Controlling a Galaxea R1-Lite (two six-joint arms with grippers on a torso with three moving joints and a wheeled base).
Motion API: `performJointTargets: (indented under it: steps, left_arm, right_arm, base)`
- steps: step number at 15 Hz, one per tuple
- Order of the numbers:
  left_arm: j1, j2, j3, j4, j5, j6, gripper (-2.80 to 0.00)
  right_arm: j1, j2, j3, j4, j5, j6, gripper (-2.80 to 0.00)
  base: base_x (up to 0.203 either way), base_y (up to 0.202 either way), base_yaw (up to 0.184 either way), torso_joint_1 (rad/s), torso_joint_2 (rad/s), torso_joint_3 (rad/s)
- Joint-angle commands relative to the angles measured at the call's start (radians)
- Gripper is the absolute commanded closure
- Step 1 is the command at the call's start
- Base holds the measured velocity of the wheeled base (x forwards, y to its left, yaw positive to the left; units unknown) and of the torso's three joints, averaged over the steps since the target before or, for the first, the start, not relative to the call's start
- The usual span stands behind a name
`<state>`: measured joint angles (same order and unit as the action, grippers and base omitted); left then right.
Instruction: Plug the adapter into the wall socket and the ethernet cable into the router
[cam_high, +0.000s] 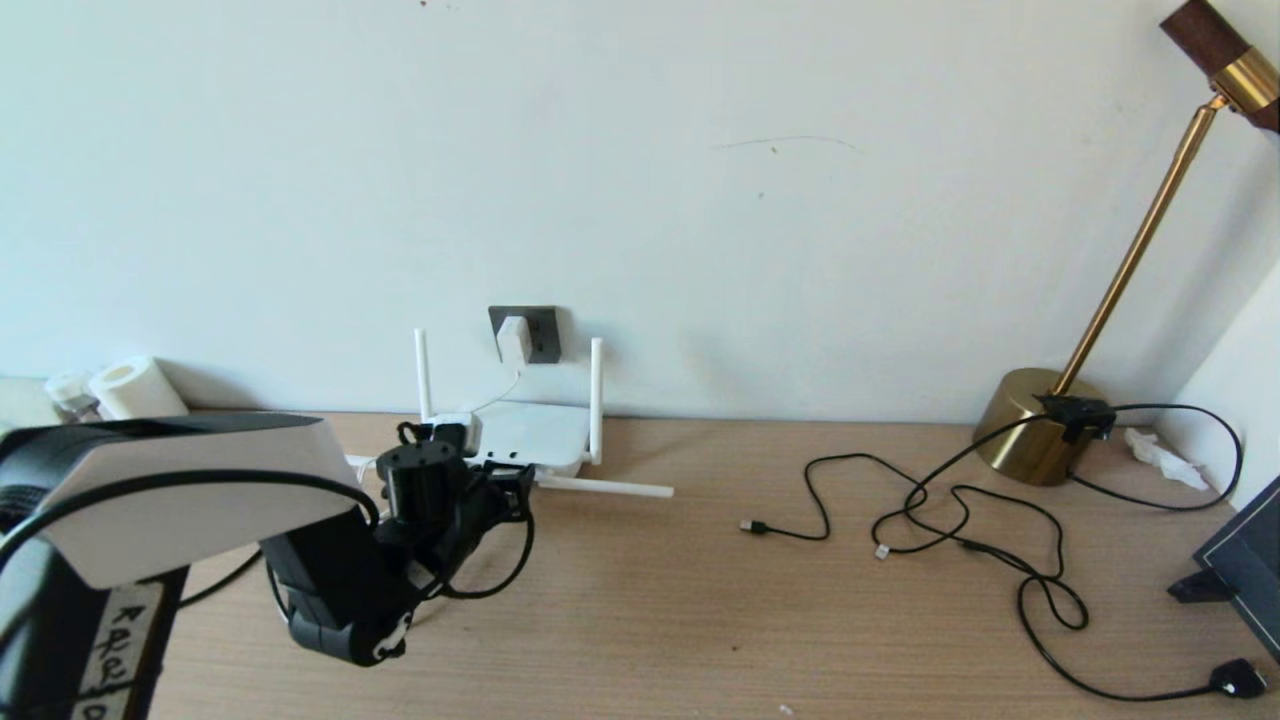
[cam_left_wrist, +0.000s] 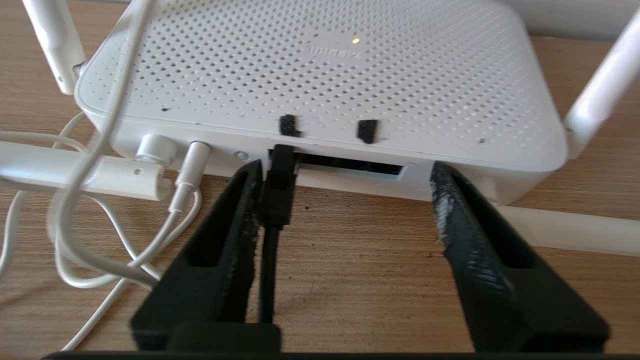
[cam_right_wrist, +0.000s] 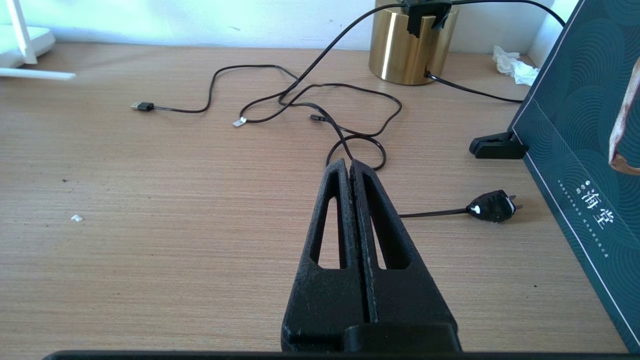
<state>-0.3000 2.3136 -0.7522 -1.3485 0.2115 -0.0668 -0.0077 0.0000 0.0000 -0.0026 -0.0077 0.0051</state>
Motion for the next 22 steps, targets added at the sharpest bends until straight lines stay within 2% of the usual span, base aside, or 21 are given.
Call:
performJointTargets:
  steps: [1, 5, 9, 11, 12, 16, 19, 22]
  left_arm:
    - [-0.009, -0.048, 0.023, -0.009, 0.002, -0.001, -2.80]
    - [-0.030, -0.103, 0.084, -0.009, 0.016, 0.004, -2.80]
    - [-0.046, 0.019, 0.089, -0.020, 0.116, 0.003, -2.80]
    - [-0.044, 0.093, 0.083, -0.068, 0.127, 0.002, -2.80]
    - [-0.044, 0.103, 0.089, -0.131, 0.125, 0.001, -2.80]
    - [-0.055, -0.030, 0.125, -0.180, 0.121, 0.004, -2.80]
    - [-0.068, -0.172, 0.130, -0.148, 0.120, 0.012, -2.80]
    - [-0.090, -0.240, 0.151, -0.112, 0.128, 0.015, -2.80]
  right_arm:
    - [0.000, 0.002, 0.000, 0.000, 0.000, -0.001, 0.00]
    - [0.000, 0.002, 0.000, 0.000, 0.000, -0.001, 0.00]
    - [0.000, 0.002, 0.000, 0.000, 0.000, 0.001, 0.00]
    - [0.000, 0.001, 0.000, 0.000, 0.000, -0.001, 0.00]
    - [0.000, 0.001, 0.000, 0.000, 0.000, 0.001, 0.00]
    - [0.000, 0.000, 0.000, 0.000, 0.000, 0.001, 0.00]
    - [0.000, 0.000, 0.000, 0.000, 0.000, 0.000, 0.00]
    - [0.000, 0.002, 0.000, 0.000, 0.000, -0.001, 0.00]
  base:
    - [0.000, 0.000, 0.000, 0.000, 0.00, 0.000]
    - [0.000, 0.000, 0.000, 0.000, 0.00, 0.000]
    - [0.000, 0.000, 0.000, 0.000, 0.00, 0.000]
    - [0.000, 0.000, 0.000, 0.000, 0.00, 0.000]
    - [0.000, 0.000, 0.000, 0.000, 0.00, 0.000]
    - [0.000, 0.000, 0.000, 0.000, 0.00, 0.000]
    - [0.000, 0.000, 0.000, 0.000, 0.00, 0.000]
    - [0.000, 0.000, 0.000, 0.000, 0.00, 0.000]
